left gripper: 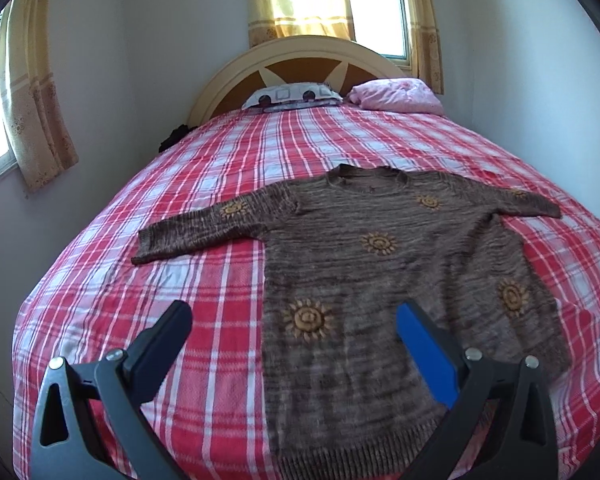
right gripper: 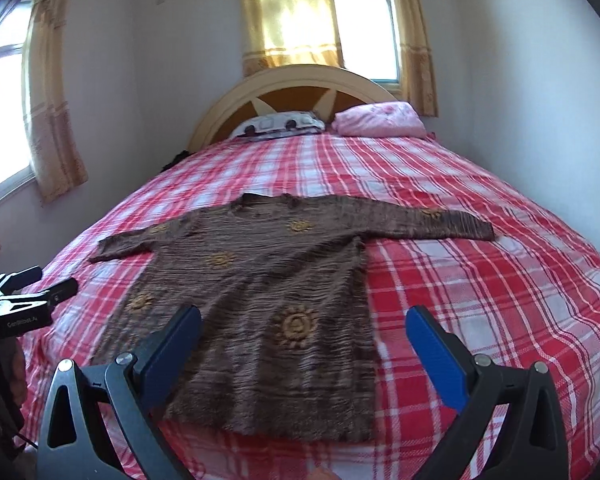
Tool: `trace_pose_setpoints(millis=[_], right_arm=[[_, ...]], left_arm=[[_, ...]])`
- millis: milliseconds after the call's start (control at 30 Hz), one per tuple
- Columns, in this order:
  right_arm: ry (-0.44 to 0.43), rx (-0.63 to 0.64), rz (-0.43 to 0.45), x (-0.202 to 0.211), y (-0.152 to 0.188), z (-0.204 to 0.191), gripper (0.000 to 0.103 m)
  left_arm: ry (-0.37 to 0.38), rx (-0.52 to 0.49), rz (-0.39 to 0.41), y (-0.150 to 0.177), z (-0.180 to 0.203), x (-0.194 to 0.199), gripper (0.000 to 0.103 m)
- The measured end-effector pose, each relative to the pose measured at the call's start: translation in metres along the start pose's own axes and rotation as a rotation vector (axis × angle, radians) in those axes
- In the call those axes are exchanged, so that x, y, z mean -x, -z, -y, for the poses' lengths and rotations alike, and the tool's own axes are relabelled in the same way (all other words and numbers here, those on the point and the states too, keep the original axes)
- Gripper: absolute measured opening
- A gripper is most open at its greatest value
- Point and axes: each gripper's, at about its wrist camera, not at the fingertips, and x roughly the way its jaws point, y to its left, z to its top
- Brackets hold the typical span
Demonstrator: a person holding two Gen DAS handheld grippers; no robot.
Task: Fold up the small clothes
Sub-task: 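Lower the right tool to a sweater sleeve cuff and close on it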
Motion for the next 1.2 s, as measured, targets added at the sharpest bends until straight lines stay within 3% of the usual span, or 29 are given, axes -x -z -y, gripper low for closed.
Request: trace_pose_setpoints(millis=[167,567,833,967,1033,1200], right_arm=[[0.047,-0.059,-0.056,-0.039,-0.015,0.047,0.102],[0.162,-0.253,-0.122,-0.130,-0.064,0.176,0.102],[0.231,-0.352,-0.192,-0.188,-0.070,0.240,0.101],[0.245,-0.358,-0.202,-0.206,-0.075,0.260,0.094],[0.243,-0.380,-0.218,-0.217,-0.076,0.272,0.085],[0.256,-0.429,-0.247,-0.238,-0.077,0.296,0.079]], left_arm=[[-0.019,0.006,-0.008,-0.019,-0.006,-0.040,0.103],[-0.035,0.052,-0.121,-0.046,-0.015,-0.143,0.103],[-0.045,0.055,-0.153,-0.054,-0.015,-0.181,0.103],[-0.050,0.063,-0.191,-0.052,-0.016,-0.200,0.103],[-0.051,0.064,-0.207,-0.049,-0.015,-0.208,0.103],[-0.026,0.074,-0.244,-0.046,-0.013,-0.220,0.103]])
